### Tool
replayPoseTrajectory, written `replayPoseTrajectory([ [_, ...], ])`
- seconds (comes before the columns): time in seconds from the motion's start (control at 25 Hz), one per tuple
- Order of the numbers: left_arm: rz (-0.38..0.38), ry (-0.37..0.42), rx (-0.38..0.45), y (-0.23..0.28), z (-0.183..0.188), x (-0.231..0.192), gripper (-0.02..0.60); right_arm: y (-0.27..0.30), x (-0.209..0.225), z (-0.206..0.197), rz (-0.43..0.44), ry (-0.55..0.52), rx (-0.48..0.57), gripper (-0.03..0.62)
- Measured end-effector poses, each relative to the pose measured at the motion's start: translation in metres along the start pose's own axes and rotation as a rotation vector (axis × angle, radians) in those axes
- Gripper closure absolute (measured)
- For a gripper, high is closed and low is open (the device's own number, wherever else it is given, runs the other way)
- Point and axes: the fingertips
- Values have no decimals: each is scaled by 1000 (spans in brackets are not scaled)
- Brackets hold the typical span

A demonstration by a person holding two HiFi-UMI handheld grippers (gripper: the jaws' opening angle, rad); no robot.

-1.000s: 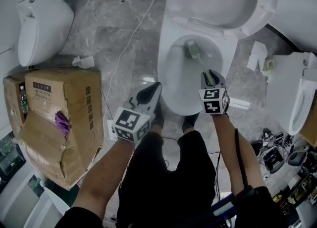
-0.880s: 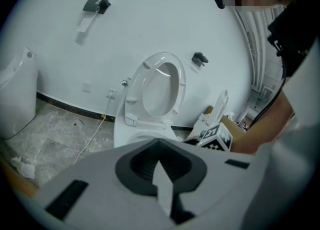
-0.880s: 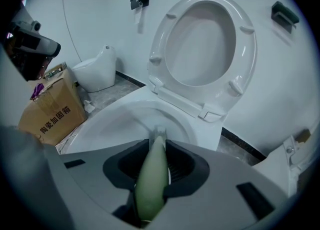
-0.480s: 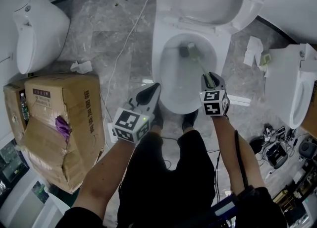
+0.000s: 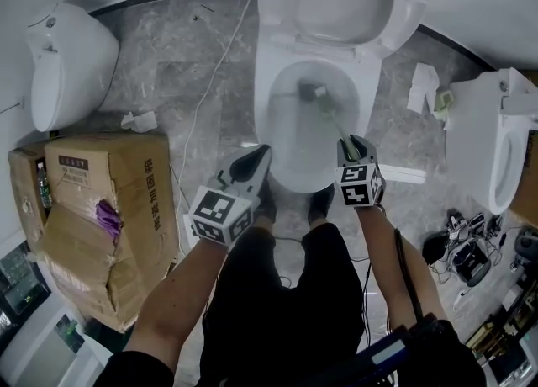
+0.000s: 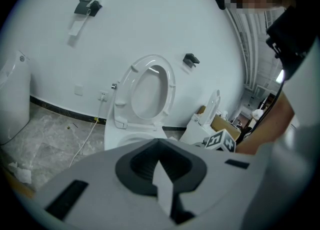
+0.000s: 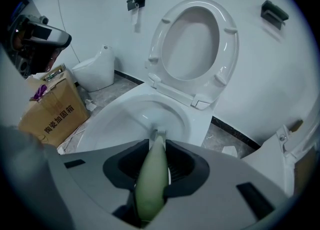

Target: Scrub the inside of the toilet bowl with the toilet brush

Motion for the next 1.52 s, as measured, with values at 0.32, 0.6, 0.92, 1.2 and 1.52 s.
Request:
replayPoseTrajectory([
  [0.32, 2, 16, 30, -17, 15, 22, 572, -39, -10, -1, 12, 44, 26, 485],
  [0.6, 1, 34, 57, -36, 39, 47, 572, -90, -14, 25, 33, 59, 102, 485],
  [0.92, -31, 74, 76, -51, 70, 83, 572, -149, 0, 54, 48, 45, 205, 485],
  [1.2, -1, 91, 132, -70, 109, 111, 572, -213, 11, 81, 96, 66, 290, 485],
  [1.52, 21, 110, 196, -102, 150, 138, 572, -288, 20, 116, 124, 58, 380, 485],
])
Point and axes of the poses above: the fingertips, and each gripper's own axes: y forward along the fingers, x to its right, z out of its top, and after that the axes turned 3 degrees about -y, right-handed
